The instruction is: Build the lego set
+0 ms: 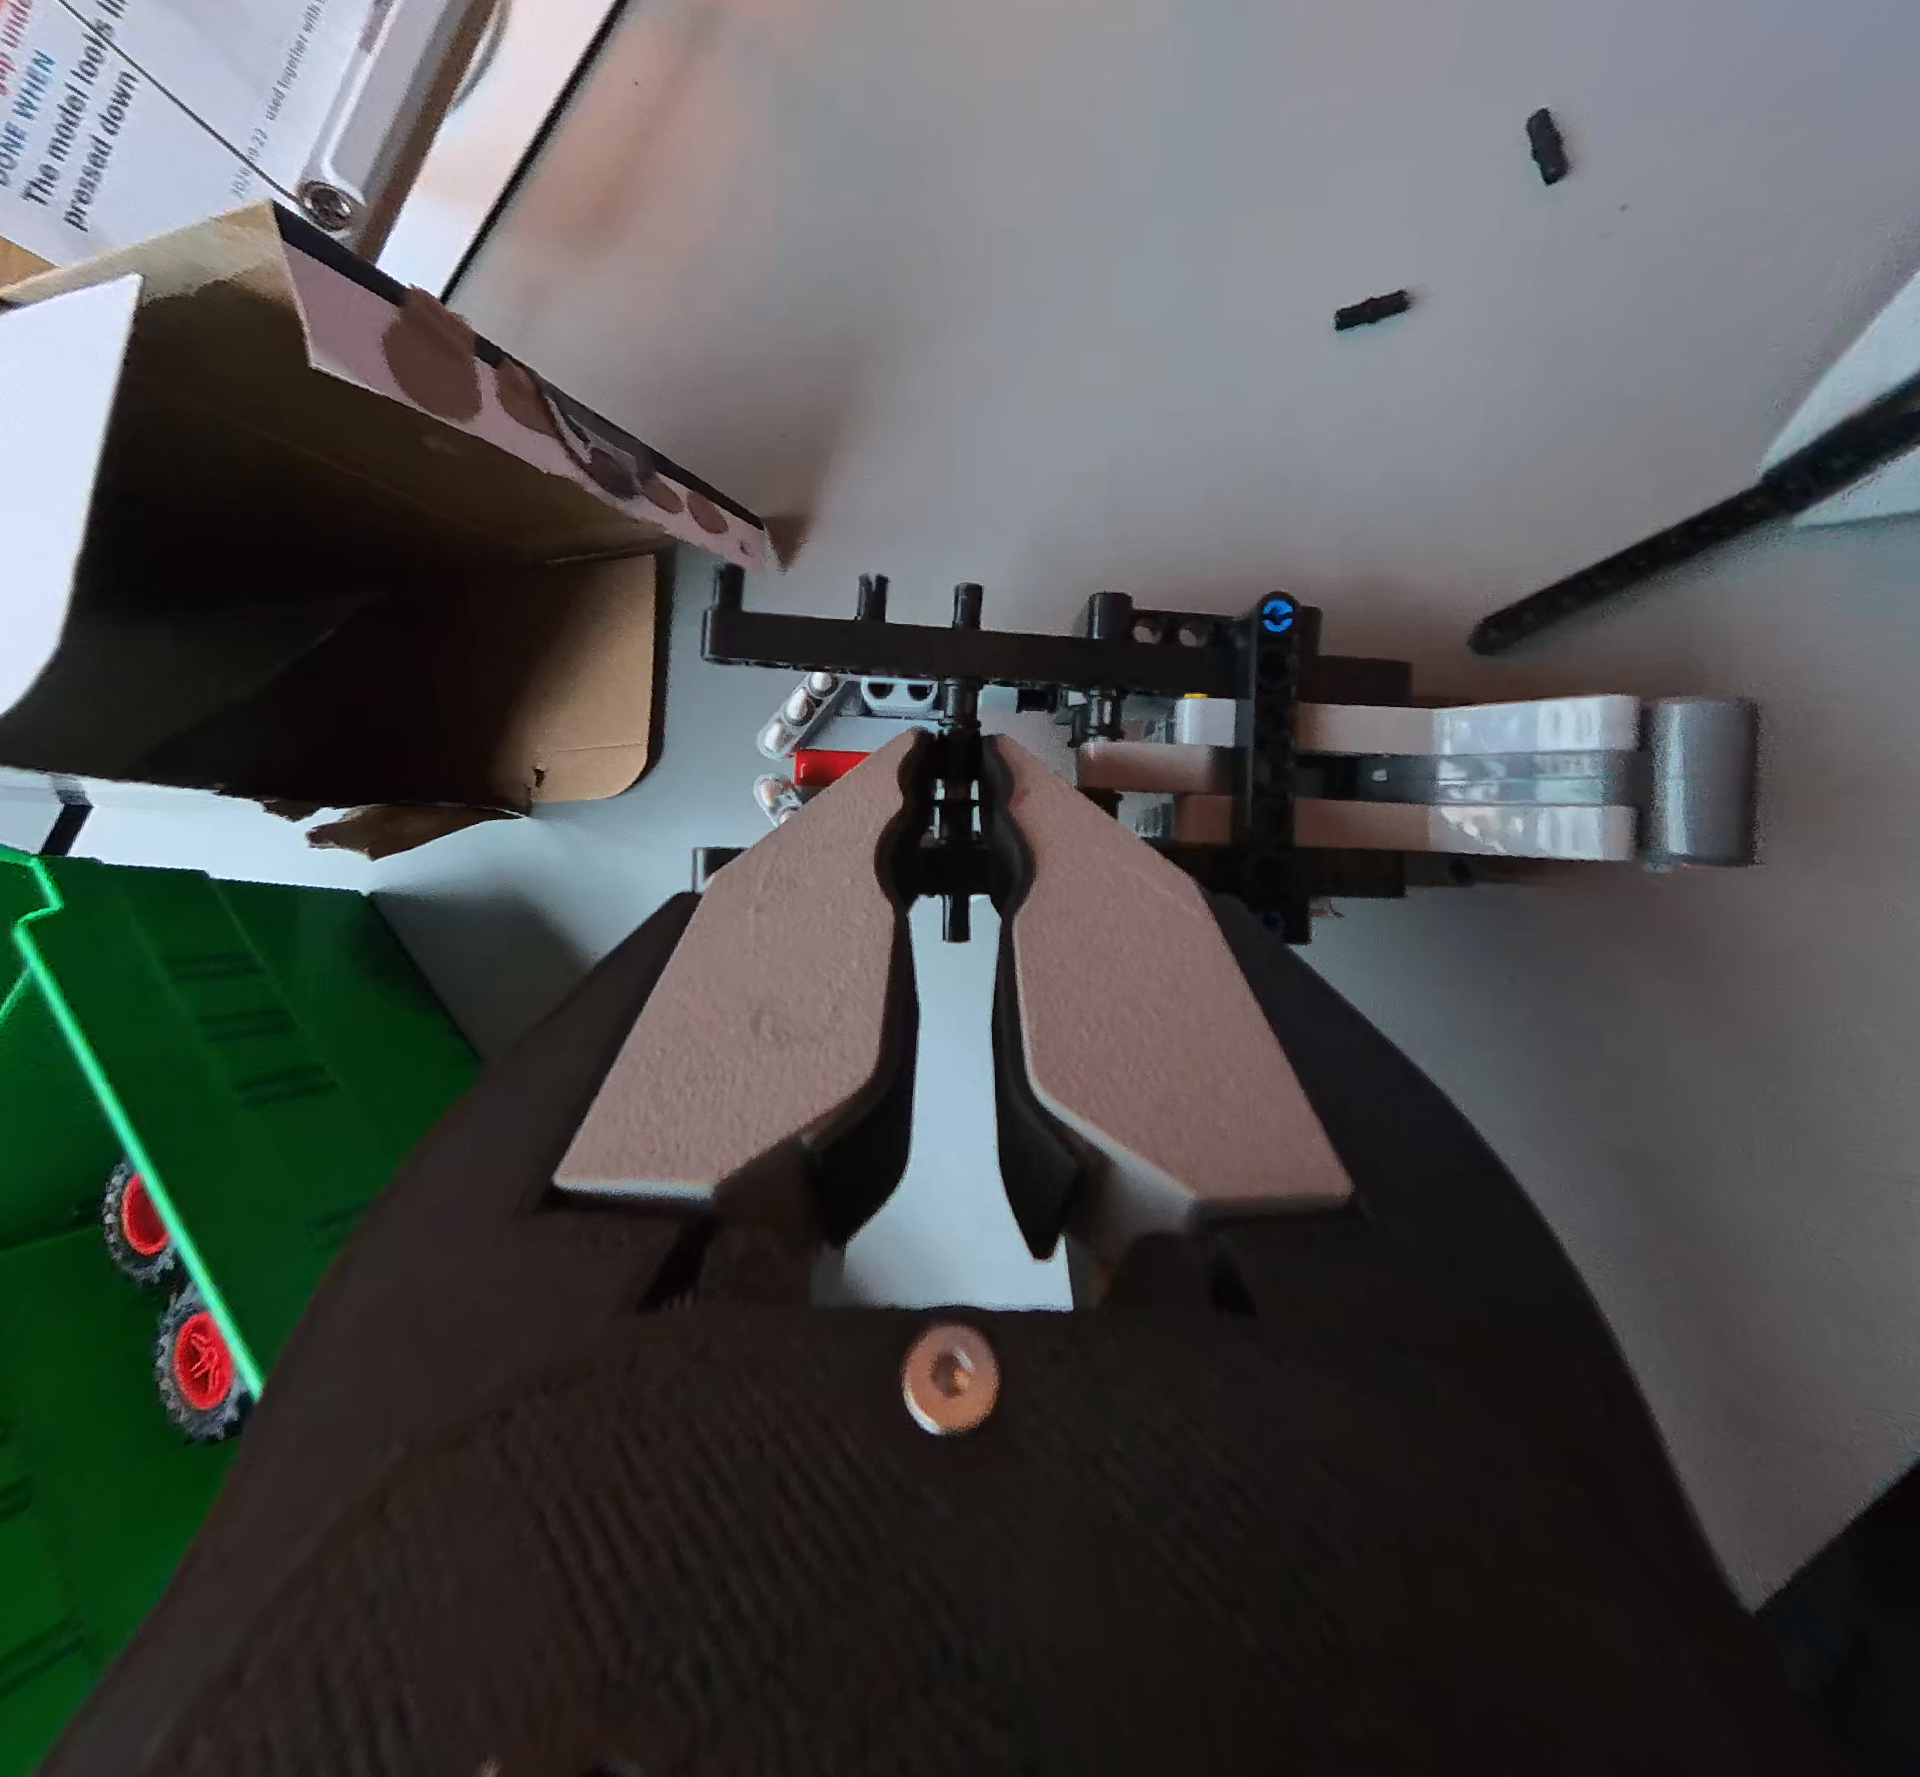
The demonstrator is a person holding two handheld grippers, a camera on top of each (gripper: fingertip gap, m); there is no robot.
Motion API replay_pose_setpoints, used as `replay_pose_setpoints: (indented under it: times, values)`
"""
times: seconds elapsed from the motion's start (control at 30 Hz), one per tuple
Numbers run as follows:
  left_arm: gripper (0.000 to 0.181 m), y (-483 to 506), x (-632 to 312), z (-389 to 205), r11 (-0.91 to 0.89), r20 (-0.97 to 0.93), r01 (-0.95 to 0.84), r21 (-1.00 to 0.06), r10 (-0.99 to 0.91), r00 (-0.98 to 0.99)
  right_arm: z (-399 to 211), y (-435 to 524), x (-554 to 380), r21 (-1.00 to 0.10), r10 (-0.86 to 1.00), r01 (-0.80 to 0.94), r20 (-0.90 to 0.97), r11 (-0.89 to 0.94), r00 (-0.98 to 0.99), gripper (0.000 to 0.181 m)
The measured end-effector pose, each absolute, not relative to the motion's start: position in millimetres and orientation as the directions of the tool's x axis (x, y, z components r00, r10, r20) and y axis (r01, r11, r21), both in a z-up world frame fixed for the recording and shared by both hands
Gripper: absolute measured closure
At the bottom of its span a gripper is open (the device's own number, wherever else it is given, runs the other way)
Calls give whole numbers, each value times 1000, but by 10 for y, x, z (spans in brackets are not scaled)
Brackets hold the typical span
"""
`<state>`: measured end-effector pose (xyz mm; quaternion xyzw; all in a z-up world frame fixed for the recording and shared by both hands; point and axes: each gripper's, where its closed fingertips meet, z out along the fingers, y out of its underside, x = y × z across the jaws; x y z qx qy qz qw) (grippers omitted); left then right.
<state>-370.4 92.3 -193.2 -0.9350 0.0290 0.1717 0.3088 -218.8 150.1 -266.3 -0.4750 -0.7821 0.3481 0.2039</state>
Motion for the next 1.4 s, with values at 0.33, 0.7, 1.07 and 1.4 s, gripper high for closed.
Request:
replay_pose_setpoints:
  times: [0.33,0.7,1.07,1.4]
  values:
    - [175,913,-3675,-1975,-808,-323,-109,-580,105,941,-1891,1382,-2165,-744,922,640,-87,193,-378,178]
    - [175,937,-3626,-2036,-806,-271,-44,-591,147,951,-1619,1061,-2409,-333,890,837,12,434,-456,178]
    - [175,913,-3673,-2054,-793,-225,10,-609,184,957,-1757,1068,-2558,-227,908,881,48,416,-417,177]
    - [175,887,-3673,-2080,-784,-188,43,-619,201,961,-1757,1024,-2648,-297,904,855,90,426,-419,178]
